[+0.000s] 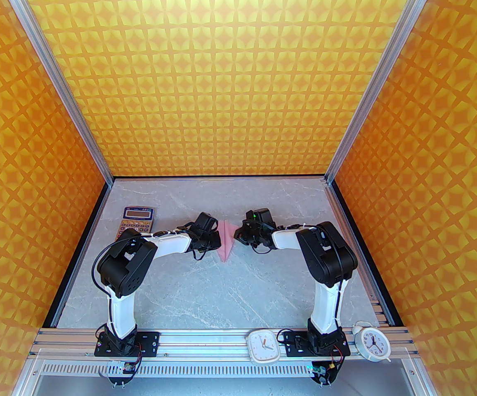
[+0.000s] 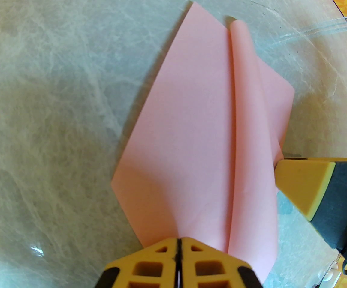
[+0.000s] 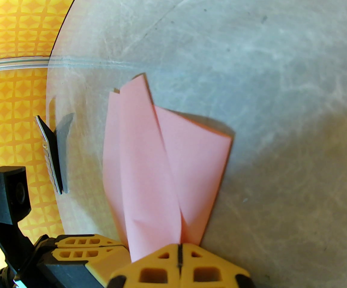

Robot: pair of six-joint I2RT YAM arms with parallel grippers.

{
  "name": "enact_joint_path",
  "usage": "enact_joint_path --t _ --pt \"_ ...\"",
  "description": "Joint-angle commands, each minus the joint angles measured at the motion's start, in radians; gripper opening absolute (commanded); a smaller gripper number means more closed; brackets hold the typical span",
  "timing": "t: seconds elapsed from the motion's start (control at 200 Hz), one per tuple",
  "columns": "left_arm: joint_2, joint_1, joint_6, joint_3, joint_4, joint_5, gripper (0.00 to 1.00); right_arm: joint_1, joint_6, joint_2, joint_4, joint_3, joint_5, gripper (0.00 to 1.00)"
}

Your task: Fold a paper plane with a square sheet of paper (fold left side to right side)

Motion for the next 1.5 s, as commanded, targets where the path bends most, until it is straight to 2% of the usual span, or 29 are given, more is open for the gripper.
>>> enact_joint_path --t 0.0,0.605,0.85,0.975,1.16,1.495 --pt "0.04 -0.009 0.009 0.006 -0.065 -0.021 0.08 -0.004 -0.027 0.019 -0.019 0.023 0.012 0.0" --pt "0.0 -0.009 0.036 0.026 -0.067 -0.02 0.11 -0.005 -0.071 0.045 -0.101 0.046 0.019 0.0" --pt "-0.086 -0.009 0.03 0.018 -0.051 -0.017 0.15 -0.004 -0.083 0.045 -0.117 0.048 0.024 0.0" --pt "-0.143 -0.009 0.019 -0.016 -0.006 0.033 0.15 -0.004 -0.084 0.045 -0.118 0.048 0.025 0.0" --pt "-0.167 -0.02 0.001 -0.036 0.059 0.167 0.13 -0.004 -0.087 0.04 -0.124 0.05 0.031 0.0" --pt "-0.093 -0.084 0.048 -0.003 0.04 0.244 0.13 -0.002 -0.088 0.04 -0.121 0.043 0.033 0.0"
